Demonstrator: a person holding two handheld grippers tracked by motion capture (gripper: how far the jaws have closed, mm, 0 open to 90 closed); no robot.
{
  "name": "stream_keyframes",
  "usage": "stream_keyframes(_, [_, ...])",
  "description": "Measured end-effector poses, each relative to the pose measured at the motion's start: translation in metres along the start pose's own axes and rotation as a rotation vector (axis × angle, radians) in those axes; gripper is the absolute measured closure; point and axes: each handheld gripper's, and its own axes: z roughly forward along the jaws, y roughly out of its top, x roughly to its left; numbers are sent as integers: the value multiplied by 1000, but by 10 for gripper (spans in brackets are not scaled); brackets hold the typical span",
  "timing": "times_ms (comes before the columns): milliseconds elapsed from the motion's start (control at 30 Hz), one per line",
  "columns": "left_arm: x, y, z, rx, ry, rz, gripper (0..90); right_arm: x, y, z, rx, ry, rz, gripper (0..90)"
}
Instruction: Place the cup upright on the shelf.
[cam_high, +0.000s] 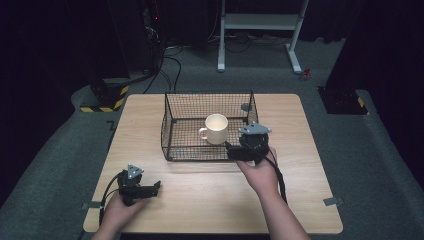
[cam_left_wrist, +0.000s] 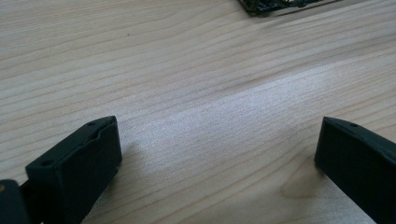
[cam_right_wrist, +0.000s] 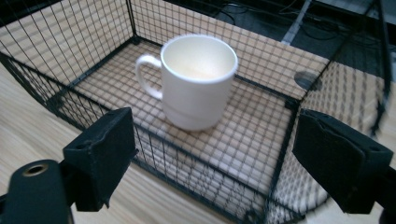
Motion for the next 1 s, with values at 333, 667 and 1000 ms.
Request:
stream_keyframes(333, [0,0,0,0,0,0,8,-13,-73,-10,18,-45,18,121])
stream_keyframes(667, [-1,-1,0,-2,0,-10,8,-34,-146,-3,121,-85,88,119])
stream_keyframes(1000, [-2,-1,-1,1,0,-9,9,-48,-170,-6,172,-105,163,109])
